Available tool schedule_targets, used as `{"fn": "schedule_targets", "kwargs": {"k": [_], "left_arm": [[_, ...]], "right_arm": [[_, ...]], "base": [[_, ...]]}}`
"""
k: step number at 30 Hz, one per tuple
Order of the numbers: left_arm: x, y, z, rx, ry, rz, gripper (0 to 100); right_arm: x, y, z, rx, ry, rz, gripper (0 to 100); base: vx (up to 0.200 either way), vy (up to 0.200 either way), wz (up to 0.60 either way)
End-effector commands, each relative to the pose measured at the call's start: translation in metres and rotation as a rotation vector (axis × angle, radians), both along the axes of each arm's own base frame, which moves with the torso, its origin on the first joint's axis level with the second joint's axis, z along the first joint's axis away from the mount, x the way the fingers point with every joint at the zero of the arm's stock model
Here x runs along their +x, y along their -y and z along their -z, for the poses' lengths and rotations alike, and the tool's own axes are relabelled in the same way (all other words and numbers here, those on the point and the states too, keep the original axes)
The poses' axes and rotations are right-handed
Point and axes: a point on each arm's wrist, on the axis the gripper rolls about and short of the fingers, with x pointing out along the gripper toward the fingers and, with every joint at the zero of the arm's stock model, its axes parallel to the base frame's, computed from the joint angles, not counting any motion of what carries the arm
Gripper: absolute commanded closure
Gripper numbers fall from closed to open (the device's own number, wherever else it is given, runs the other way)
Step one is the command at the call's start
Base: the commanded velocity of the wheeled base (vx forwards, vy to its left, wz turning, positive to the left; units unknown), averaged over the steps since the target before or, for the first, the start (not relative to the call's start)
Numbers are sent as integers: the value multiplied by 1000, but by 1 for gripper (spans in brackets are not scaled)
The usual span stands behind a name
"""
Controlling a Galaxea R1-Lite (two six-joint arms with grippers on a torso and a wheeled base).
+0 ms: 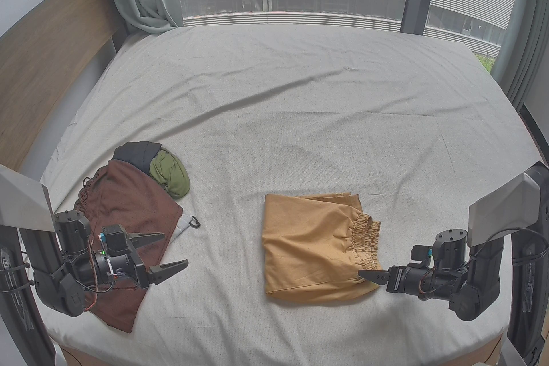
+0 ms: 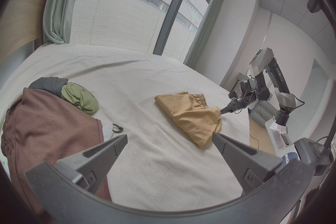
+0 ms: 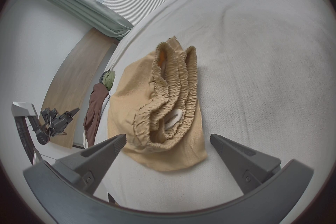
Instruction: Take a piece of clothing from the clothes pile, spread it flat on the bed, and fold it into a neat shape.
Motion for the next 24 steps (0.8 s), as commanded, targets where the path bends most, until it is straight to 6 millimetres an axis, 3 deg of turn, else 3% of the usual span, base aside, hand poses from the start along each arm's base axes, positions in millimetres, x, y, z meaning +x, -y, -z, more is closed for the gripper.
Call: {"fn": "schedule_targets", "kwargs": {"k": [1, 11, 24], "left_arm": [[0, 0, 0, 0, 0, 1, 0], [1, 0, 0, 0, 1, 1, 0], [1, 0, -1, 0, 4, -2, 0]], "right_arm": [[2, -2, 10, 8, -31, 7, 0], [9, -25, 5, 116, -49, 9, 0], [23, -39, 9, 145, -25, 55, 0]], "base": [[0, 0, 0], [0, 0, 0], [0, 0, 0]]}}
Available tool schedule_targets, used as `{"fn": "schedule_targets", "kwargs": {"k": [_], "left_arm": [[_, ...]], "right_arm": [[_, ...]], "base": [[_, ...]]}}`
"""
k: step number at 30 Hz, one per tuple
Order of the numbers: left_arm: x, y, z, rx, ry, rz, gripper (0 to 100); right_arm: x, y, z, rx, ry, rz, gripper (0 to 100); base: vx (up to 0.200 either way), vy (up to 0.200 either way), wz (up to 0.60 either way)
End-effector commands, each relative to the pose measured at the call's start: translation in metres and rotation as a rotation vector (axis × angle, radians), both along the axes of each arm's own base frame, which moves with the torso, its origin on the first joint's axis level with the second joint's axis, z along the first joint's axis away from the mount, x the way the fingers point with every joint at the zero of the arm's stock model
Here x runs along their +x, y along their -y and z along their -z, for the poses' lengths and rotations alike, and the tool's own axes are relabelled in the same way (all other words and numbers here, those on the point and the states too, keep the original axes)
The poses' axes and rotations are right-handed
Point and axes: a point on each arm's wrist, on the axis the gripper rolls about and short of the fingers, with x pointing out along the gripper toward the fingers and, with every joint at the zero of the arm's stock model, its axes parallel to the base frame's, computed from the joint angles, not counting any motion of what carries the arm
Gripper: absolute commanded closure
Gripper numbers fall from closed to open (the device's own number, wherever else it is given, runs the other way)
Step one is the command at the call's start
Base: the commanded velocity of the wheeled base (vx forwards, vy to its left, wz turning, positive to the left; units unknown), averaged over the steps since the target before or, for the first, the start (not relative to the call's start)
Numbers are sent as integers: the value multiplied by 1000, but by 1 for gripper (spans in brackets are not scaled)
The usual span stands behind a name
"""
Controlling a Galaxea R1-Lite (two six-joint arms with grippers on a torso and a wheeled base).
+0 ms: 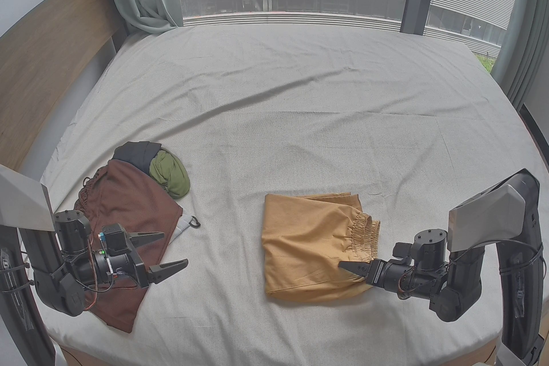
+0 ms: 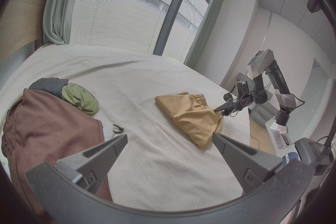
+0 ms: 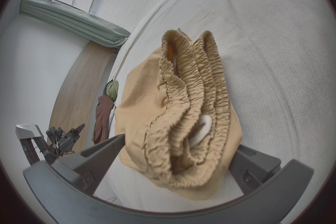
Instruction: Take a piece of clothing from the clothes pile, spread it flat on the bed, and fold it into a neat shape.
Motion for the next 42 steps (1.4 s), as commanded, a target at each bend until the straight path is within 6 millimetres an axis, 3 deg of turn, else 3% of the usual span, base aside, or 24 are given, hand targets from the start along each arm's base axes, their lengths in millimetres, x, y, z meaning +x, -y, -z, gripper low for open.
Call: {"fn": "schedule_targets", "kwargs": {"k": [1, 4, 5, 25, 33, 42], "left_arm": [[0, 0, 0, 0, 1, -1, 0], [0, 0, 0, 0, 1, -1, 0], [0, 0, 0, 0, 1, -1, 0], [1, -1, 0, -1, 0, -3, 0], [0, 1, 0, -2, -3, 2, 0], [1, 0, 0, -2, 2, 0, 0]], "right_arm": [[3, -5, 2, 10, 3, 7, 0], [3, -6, 2, 15, 0, 14, 0], [3, -6, 2, 14, -2, 12, 100], [0, -10, -4, 19, 9, -5, 100], [-6, -16, -37, 57, 89, -31, 100], [-9, -26, -57, 87, 148, -68, 100]], "base": [[0, 0, 0], [0, 0, 0], [0, 0, 0], [0, 0, 0], [0, 0, 0], [0, 0, 0]]}}
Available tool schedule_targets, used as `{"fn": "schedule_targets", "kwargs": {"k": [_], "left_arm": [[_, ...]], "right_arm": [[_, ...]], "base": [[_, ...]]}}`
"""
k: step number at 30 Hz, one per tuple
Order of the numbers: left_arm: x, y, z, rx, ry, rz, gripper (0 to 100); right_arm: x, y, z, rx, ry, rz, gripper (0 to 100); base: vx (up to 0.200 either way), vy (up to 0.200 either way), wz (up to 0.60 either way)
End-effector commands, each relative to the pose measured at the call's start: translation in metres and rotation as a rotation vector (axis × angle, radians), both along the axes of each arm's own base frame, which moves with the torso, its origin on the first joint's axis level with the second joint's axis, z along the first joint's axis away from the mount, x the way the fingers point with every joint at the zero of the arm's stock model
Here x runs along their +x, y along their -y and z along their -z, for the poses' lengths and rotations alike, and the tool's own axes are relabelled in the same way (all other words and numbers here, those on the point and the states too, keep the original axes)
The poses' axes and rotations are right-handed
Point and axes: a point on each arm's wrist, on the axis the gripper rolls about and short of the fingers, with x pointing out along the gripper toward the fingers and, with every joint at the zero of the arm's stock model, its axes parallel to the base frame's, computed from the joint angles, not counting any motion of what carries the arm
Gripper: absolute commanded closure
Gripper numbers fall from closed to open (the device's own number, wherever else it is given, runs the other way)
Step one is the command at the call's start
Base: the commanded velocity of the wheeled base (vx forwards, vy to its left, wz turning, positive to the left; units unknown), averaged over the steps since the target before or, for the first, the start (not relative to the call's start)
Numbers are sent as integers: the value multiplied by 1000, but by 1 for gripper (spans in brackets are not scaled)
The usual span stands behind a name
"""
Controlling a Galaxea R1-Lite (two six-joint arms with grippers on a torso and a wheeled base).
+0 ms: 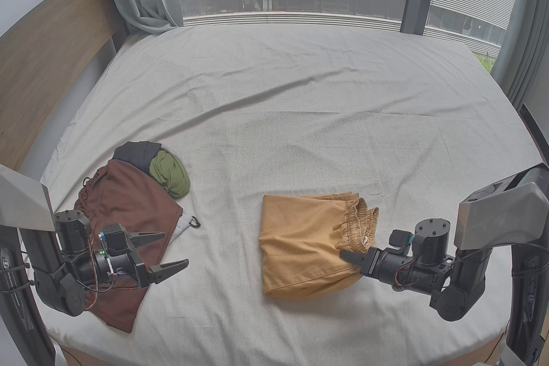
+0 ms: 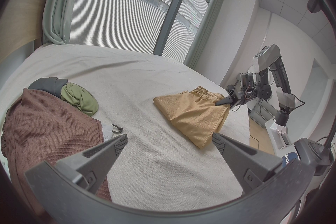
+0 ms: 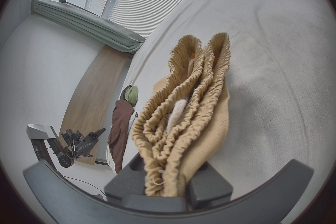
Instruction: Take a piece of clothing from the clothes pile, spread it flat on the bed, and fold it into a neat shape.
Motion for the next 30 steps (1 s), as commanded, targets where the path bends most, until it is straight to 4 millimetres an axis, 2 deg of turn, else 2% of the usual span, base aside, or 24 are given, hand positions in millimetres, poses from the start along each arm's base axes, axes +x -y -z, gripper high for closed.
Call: {"fn": "schedule_targets", "kwargs": {"k": [1, 9, 18, 25, 30], "left_arm": [[1, 0, 0, 0, 2, -2, 0], [0, 1, 0, 0, -1, 3, 0], [1, 1, 1, 0, -4, 3, 0], [1, 1, 1, 0, -2, 3, 0], [0, 1, 1, 0, -2, 3, 0]], "right_arm": [[-1, -4, -15, 23, 47, -17, 100], [-7, -12, -45, 66, 136, -47, 100], [-4, -18, -58, 90, 191, -59, 100], [0, -28, -84, 139, 280, -81, 100], [4, -31, -89, 143, 288, -83, 100]], "base": [[0, 0, 0], [0, 0, 0], [0, 0, 0], [0, 0, 0], [0, 0, 0]]}}
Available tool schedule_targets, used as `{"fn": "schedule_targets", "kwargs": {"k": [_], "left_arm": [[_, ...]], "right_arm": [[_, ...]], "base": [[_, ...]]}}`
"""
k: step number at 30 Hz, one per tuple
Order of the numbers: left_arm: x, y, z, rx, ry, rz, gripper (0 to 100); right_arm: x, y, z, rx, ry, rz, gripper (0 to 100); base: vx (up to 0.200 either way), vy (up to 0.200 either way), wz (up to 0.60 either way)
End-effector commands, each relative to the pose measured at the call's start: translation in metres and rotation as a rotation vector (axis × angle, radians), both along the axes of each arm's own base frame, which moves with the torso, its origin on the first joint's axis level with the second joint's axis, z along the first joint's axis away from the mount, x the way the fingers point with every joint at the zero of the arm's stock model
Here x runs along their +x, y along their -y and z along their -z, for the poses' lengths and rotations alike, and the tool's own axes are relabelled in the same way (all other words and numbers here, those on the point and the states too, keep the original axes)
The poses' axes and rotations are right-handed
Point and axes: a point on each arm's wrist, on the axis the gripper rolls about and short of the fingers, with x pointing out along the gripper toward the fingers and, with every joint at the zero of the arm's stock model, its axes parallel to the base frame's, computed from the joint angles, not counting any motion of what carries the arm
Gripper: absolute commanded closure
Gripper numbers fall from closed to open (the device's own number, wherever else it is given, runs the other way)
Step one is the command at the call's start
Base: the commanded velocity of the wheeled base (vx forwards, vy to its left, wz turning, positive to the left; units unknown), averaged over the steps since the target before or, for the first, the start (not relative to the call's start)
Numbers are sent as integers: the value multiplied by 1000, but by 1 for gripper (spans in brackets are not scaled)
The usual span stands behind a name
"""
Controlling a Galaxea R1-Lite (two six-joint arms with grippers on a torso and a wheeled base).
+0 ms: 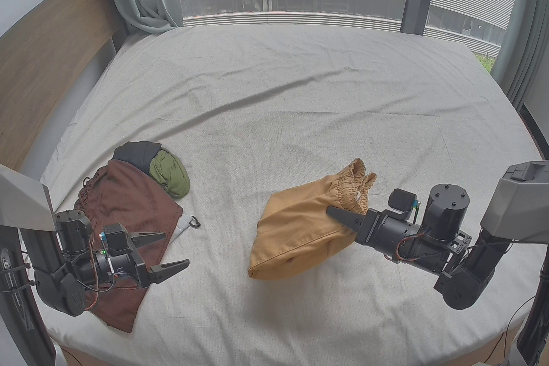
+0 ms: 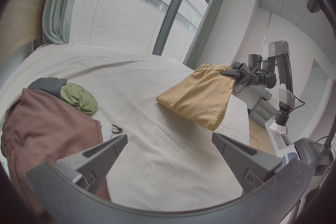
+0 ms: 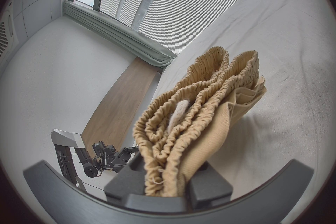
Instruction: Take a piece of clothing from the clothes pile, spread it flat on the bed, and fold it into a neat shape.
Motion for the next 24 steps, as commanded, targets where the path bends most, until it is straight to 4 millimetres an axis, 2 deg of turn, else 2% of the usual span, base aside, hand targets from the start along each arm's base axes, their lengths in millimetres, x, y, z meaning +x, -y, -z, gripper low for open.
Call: {"fn": "schedule_targets", "kwargs": {"k": [1, 24], "left_arm": [[0, 0, 0, 0, -1, 0, 0], [0, 0, 1, -1, -4, 1, 0]], "right_arm": [[3, -3, -14, 28, 48, -3, 100], [53, -28, -70, 48, 85, 6, 100]], "base": [[0, 0, 0], [0, 0, 0]]}}
